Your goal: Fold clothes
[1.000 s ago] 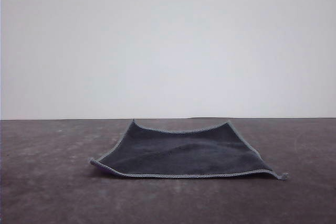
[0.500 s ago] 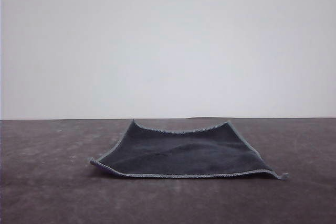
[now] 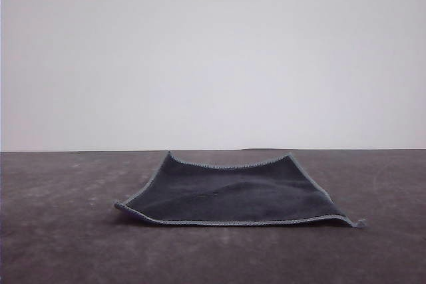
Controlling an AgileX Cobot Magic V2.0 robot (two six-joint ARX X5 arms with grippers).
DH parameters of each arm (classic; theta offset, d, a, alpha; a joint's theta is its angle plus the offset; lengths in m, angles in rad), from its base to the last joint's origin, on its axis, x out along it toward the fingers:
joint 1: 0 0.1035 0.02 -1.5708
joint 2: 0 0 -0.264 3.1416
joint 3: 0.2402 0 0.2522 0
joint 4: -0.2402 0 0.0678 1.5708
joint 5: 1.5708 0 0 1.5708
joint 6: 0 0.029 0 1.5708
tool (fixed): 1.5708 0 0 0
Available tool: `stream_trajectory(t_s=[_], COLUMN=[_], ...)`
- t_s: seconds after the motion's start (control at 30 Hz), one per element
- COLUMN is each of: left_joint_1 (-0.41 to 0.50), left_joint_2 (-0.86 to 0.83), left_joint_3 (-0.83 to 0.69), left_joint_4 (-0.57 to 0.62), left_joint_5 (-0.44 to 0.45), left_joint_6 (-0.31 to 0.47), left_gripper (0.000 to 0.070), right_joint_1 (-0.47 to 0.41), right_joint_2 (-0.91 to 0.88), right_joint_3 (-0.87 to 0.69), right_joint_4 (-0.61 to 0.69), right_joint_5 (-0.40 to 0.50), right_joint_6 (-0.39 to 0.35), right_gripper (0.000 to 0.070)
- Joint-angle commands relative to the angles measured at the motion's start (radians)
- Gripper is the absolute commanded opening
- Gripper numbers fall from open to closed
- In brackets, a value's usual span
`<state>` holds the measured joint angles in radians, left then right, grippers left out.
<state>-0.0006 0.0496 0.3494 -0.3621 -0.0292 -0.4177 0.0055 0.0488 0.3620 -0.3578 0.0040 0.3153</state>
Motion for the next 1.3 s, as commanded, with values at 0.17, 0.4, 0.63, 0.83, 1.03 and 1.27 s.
stream_trajectory(t_s=[0.17,0.4,0.63,0.83,1.03,1.27], left_joint_1=[-0.001,-0.001,-0.066,-0.201,-0.281,-0.283], left_joint_2=[0.160,0.359,0.502,0.574,0.611,0.608], left_joint_3=[0.221,0.330,0.363,0.364,0.364,0.364], left_joint_4=[-0.324,-0.437,-0.384,-0.296,-0.233,-0.226], left_joint_5=[0.006,0.123,0.240,0.240,0.240,0.240], left_joint_6=[0.120,0.202,0.273,0.354,0.484,0.459], left_gripper=[0.0003,0.0003,0.0003,0.0003,0.0033,0.0282], right_joint_1=[-0.001,-0.001,0.043,0.146,0.226,0.241], right_joint_2=[0.138,0.308,0.462,0.543,0.585,0.583], right_joint_3=[0.191,0.233,0.233,0.233,0.233,0.233], right_joint_4=[-0.290,-0.323,-0.262,-0.161,-0.116,-0.095], right_joint_5=[-0.030,-0.179,-0.248,-0.248,-0.247,-0.241], right_joint_6=[-0.038,-0.152,-0.254,-0.273,-0.305,-0.304], right_gripper=[0.0006,0.0006,0.0006,0.0007,0.0007,0.0199])
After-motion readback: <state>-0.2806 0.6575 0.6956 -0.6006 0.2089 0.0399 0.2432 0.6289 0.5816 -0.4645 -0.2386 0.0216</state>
